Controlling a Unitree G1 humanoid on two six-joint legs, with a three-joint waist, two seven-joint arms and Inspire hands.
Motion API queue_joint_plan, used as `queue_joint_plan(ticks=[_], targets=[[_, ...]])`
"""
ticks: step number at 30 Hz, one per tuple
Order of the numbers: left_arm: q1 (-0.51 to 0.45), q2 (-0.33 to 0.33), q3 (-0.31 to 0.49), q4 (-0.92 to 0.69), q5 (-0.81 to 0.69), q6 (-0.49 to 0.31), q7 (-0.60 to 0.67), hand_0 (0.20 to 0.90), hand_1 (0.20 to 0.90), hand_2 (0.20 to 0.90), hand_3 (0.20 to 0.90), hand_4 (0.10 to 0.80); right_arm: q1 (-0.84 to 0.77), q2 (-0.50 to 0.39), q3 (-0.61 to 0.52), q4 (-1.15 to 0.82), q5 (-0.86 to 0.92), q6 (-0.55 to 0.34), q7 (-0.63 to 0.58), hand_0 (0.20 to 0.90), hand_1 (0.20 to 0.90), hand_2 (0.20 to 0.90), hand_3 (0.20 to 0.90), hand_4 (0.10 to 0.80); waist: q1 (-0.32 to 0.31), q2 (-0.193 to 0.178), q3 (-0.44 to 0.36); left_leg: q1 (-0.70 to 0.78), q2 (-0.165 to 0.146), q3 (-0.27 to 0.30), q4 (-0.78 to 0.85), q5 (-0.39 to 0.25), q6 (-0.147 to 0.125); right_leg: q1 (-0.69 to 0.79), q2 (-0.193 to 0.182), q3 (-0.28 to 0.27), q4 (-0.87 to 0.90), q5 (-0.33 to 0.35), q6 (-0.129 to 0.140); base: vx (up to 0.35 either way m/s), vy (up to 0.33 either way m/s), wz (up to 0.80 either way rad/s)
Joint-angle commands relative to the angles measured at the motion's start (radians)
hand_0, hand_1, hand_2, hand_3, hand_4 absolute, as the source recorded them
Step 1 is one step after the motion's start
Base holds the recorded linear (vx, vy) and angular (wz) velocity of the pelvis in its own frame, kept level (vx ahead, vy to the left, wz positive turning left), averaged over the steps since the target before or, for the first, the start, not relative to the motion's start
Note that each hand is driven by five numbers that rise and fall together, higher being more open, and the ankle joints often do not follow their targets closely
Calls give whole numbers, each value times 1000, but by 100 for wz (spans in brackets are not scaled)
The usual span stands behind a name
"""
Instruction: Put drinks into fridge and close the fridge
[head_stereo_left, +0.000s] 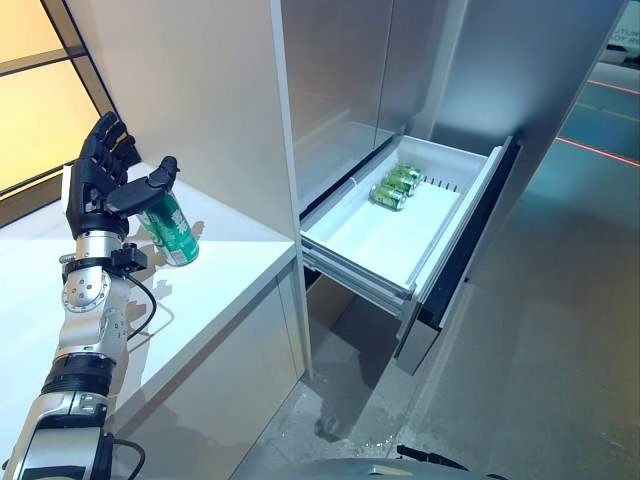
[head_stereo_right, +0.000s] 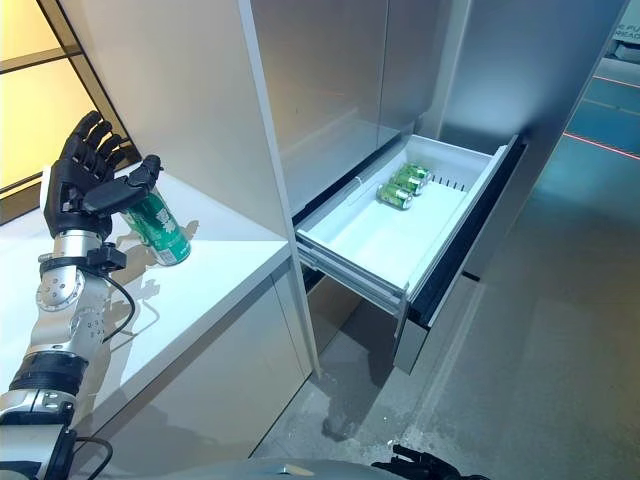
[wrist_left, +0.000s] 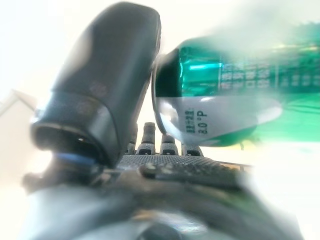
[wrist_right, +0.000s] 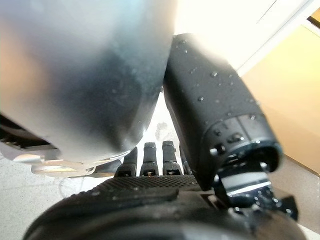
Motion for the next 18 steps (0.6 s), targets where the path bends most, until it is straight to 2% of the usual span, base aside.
queue_joint_plan(ticks=[1,18], targets=[[-48,11,88,-91,41,-92,4,900,900,900,900,800,0,-9,3,36,-17,18,26,900,900,900,900,800,22,25,5,82,-52,11,23,-193,55,-113,-40,-28,52,66,92,0,0,0],[-37,-7,71,-73,88,-75,30,900,900,900,900,800,-1,-9,1,25,-17,27,24,900,900,900,900,800,19,24,7,86,-49,20,20,-190,50,-105,-36,-29,41,70,91,0,0,0]])
